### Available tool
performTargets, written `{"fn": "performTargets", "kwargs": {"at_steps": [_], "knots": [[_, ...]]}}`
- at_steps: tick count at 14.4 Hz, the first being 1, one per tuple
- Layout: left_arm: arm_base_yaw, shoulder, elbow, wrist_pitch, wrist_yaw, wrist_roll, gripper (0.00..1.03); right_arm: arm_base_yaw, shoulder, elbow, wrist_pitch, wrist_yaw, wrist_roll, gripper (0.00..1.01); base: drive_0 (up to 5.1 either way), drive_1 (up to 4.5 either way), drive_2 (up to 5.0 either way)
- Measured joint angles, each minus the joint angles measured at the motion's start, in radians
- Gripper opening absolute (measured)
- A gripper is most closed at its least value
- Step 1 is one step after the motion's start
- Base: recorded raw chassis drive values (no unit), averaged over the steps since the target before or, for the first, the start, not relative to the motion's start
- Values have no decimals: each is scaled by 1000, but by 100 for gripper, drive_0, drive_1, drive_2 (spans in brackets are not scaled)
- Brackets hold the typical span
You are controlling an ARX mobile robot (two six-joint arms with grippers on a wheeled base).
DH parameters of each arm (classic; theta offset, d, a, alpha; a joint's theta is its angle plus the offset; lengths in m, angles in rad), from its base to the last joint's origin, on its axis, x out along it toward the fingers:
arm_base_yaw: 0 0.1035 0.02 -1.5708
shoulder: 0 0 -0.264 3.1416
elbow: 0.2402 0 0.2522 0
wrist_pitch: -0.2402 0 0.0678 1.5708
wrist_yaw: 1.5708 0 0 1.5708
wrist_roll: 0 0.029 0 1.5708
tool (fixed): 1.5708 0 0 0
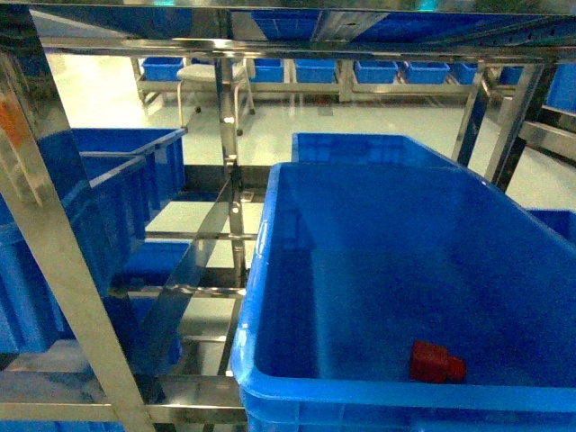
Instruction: Pick red block from blue box to shelf
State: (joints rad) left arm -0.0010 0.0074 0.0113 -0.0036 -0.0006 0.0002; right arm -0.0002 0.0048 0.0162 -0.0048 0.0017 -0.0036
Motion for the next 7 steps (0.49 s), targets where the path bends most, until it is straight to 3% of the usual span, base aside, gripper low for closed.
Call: {"fn": "performTargets", "kwargs": {"at_steps": [7], "knots": [[0, 0, 0, 0, 0, 0, 98, 0, 0, 0, 0, 0, 0, 98, 0, 0, 0]]}}
